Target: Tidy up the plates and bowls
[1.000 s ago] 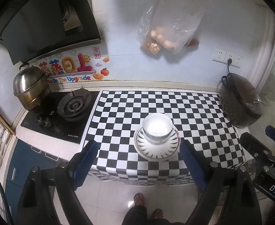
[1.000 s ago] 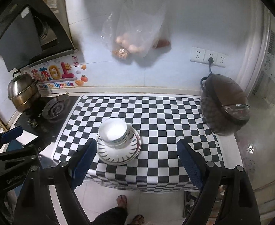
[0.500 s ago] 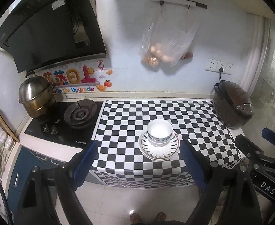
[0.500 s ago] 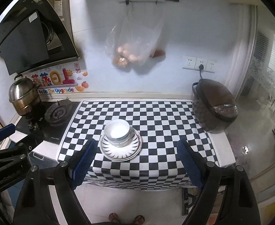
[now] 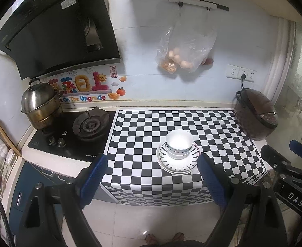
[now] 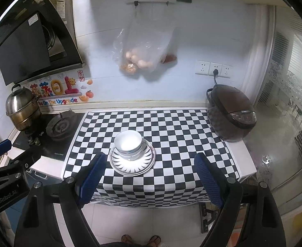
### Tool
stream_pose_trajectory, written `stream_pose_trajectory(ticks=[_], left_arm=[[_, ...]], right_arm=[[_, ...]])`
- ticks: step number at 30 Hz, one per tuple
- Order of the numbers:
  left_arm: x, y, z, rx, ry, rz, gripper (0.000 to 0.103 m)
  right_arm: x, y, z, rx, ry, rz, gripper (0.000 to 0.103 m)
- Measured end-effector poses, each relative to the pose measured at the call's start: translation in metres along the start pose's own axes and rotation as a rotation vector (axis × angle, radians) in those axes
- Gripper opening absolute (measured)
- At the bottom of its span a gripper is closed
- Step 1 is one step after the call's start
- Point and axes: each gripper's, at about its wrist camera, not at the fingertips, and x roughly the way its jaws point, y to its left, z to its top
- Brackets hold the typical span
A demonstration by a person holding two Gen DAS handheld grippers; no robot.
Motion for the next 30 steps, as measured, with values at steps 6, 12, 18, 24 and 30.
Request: stream_pose_trajectory(ticks=[6, 12, 18, 24, 30], left_arm=[[-0.002, 0.004, 0.000, -0.002, -0.003, 0.000, 0.089], [-0.009, 0.004, -0.003, -0.011, -0.007, 0.003, 0.089], [-0.015, -0.001, -0.008, -0.016, -0.002, 0.003, 0.089], [-0.018, -0.003, -0.010, -0.023, -0.002, -0.002, 0.089], [-0.023, -0.009, -0.014, -0.034, -0.002, 0.000, 0.089]], right_arm=[[0.000, 0.003, 0.000, -0.006, -0.008, 0.004, 0.089], [-0.002, 0.005, -0.001, -0.008, -0.005, 0.004, 0.089], [-0.006, 0.006, -0.003, -0.005, -0.011, -0.003, 0.089], [-0.011, 0.006, -0.006, -0.002, -0.011, -0.006, 0.089], [-0.018, 0.001, -0.009, 0.007, -0.008, -0.018, 0.089]])
